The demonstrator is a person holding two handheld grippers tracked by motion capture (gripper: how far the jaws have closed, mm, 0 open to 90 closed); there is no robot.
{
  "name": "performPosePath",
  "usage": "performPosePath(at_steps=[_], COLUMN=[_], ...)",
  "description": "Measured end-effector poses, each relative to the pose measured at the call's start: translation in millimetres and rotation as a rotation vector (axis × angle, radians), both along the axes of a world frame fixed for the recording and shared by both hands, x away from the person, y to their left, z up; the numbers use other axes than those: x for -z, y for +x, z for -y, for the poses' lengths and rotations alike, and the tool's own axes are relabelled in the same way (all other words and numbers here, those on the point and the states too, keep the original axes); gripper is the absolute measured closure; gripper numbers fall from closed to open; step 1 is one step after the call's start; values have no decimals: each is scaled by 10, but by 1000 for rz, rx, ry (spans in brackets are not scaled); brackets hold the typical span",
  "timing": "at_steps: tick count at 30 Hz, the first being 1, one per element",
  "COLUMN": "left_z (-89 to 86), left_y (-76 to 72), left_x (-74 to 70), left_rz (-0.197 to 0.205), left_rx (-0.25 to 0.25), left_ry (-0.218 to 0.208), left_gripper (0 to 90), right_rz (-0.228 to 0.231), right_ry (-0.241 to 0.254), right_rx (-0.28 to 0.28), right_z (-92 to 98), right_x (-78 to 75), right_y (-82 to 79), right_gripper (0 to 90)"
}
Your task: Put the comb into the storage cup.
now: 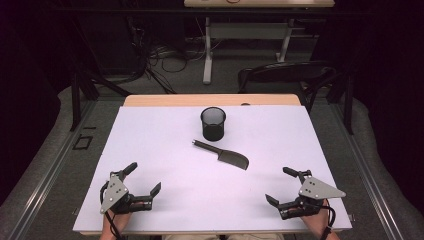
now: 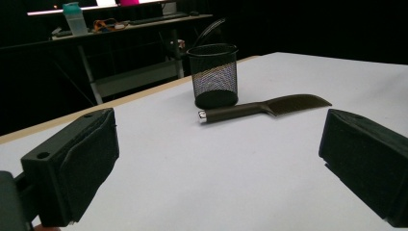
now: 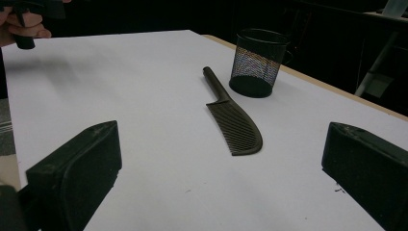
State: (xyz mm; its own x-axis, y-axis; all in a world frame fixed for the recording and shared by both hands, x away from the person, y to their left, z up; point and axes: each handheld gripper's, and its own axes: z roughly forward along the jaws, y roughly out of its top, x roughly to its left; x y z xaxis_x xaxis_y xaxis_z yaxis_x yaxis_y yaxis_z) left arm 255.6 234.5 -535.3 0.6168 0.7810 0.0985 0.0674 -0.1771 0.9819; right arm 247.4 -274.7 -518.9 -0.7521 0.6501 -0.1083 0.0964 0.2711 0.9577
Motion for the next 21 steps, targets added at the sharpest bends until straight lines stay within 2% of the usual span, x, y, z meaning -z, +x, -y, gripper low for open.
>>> performPosePath(at_steps=[8, 15, 21], left_z=[36, 29, 81], left_y=[14, 17, 59], left_x=[-4, -18, -26], left_rz=[-3, -14, -24], left_rx=[0, -10, -10], left_ry=[27, 30, 42], left_gripper=[3, 3, 3], right_rz=[-10, -30, -26], right_ry=[-4, -10, -21], right_rx=[-18, -18, -17], right_z=[-33, -44, -59], right_x=[3, 14, 17], right_y=[32, 82, 96], right_gripper=[0, 0, 0])
